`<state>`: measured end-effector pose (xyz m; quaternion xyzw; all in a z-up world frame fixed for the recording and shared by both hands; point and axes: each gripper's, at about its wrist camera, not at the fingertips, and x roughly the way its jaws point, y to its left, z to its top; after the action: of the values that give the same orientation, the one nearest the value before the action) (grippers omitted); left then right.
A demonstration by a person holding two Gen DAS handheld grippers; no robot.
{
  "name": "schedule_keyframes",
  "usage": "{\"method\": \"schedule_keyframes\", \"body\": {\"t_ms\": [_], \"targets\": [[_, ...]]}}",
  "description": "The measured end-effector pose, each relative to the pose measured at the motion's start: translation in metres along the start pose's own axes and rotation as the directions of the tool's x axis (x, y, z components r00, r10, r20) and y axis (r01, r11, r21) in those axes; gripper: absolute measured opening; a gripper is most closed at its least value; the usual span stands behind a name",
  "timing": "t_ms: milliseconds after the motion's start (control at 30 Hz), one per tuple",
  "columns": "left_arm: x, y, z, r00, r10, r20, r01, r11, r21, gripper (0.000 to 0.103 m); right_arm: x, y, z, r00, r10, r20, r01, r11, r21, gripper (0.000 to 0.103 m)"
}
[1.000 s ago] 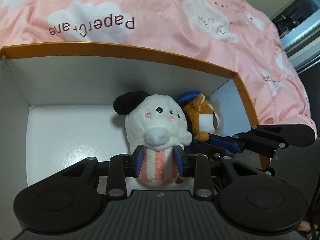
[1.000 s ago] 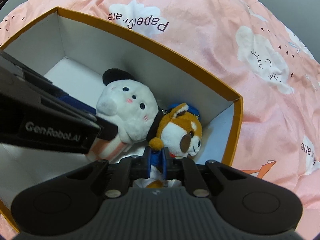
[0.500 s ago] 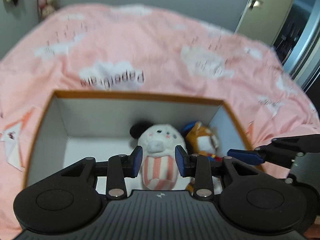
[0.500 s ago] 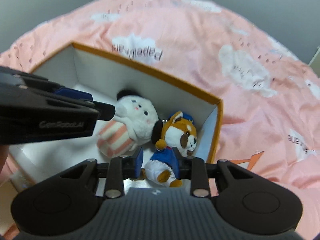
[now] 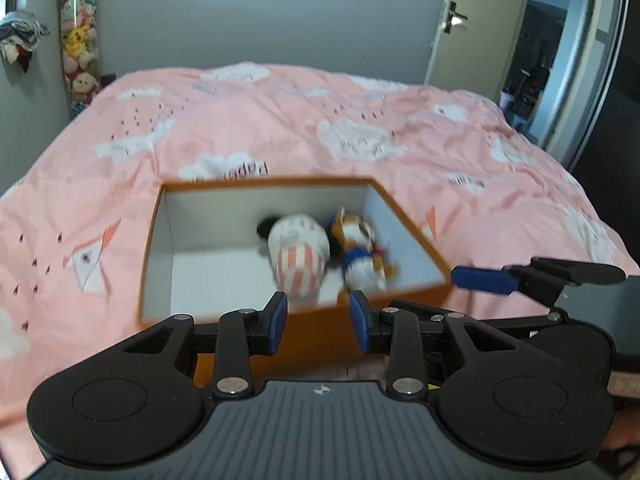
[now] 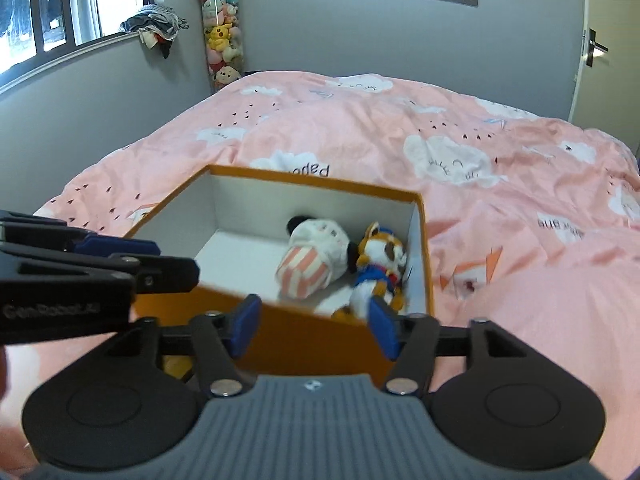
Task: Organize objects
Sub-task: 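Open both grippers to release the plushes and withdraw, then grasp the white glasses case with the right gripper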
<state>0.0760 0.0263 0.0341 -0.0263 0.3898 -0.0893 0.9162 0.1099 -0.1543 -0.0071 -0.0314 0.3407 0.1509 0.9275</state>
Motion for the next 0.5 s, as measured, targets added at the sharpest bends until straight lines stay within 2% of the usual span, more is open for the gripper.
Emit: {"method": "schedule_keyframes", "body": {"t_ms": [133,300,400,500], "targets": [[-0.020,0.025,-0.019,0.998,-0.019,-0.061,0.016,0.999,-0.052,0.039,-0.012,0.007,-0.020,0.999,0.031,-0.020,-0.030,0.997,0.067,0.071],[-0.034,0.062,-0.048,0.992,0.008,-0.123,-0.030,0.985,-0.172,0.039,-0.012,0.019,-0.043,0.988,0.113,-0.106,-0.101,0.988,0.117,0.068],[-0.034,0.082,-0.065,0.985,0.013,-0.169,-0.056,0.966,-0.252,0.039,-0.004,0.027,-0.055,0.971,0.164,-0.174,-0.140,0.980,0.140,0.059],[-0.028,0.094,-0.083,0.977,-0.034,-0.212,-0.038,0.944,-0.328,0.042,0.006,0.036,-0.065,0.945,0.234,-0.229,-0.200,0.966,0.163,0.052]]}}
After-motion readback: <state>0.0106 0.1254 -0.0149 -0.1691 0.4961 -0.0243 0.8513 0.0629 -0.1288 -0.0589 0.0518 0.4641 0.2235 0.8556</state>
